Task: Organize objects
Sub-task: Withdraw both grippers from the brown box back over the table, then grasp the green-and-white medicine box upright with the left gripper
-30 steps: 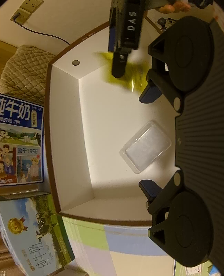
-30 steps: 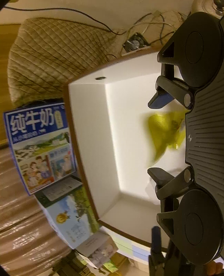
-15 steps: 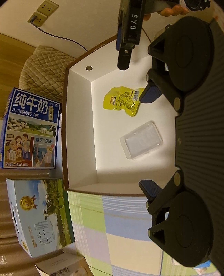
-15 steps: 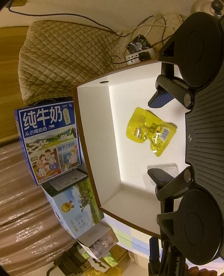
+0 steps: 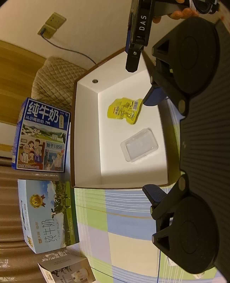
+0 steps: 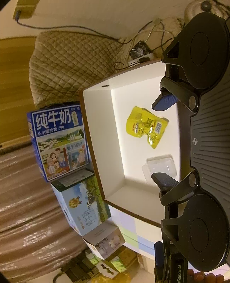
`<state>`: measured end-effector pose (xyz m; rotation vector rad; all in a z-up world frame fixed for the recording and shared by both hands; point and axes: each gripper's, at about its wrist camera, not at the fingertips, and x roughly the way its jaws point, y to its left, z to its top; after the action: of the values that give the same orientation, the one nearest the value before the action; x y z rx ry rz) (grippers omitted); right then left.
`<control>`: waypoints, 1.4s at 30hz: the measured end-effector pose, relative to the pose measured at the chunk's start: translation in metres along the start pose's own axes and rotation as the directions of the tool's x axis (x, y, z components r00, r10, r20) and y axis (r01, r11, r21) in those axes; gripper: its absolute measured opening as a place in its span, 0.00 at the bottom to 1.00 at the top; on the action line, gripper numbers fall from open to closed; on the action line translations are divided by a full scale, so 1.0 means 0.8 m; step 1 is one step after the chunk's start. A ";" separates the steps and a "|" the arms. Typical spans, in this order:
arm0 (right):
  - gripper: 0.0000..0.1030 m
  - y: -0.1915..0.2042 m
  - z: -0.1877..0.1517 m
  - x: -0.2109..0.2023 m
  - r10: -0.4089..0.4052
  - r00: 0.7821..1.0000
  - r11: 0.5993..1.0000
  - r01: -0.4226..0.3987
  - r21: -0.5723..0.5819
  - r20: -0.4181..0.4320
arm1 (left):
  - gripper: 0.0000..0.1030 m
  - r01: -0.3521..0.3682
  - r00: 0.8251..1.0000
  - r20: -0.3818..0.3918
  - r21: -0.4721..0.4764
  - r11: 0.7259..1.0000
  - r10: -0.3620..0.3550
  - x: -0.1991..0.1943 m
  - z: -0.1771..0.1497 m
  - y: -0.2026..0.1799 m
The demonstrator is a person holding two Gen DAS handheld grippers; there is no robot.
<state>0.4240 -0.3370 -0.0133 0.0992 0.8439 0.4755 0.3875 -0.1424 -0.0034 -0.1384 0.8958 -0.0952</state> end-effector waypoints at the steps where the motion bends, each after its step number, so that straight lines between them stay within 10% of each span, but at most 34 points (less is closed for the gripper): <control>1: 0.72 0.003 -0.003 -0.006 -0.004 1.000 1.000 0.004 0.004 0.005 | 0.91 0.009 1.000 0.003 0.003 1.000 -0.009 -0.005 -0.002 0.002; 24: 0.72 0.068 -0.123 -0.025 0.017 0.993 0.999 -0.013 0.033 -0.117 | 0.90 -0.162 0.987 -0.018 -0.113 0.980 0.161 -0.117 -0.140 0.176; 34: 0.72 0.055 -0.150 -0.030 -0.048 0.987 0.994 0.062 0.088 -0.156 | 0.88 -0.155 0.987 -0.048 0.006 0.988 0.155 -0.094 -0.184 0.233; 42: 0.72 0.048 -0.163 -0.043 -0.088 0.983 0.983 0.112 0.148 -0.163 | 0.83 -0.086 0.992 -0.063 0.282 0.955 0.108 -0.049 -0.190 0.229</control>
<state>0.2941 -0.3313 -0.0660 0.1649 1.0343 0.3243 0.2486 0.0314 -0.0960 0.1741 0.9559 -0.1350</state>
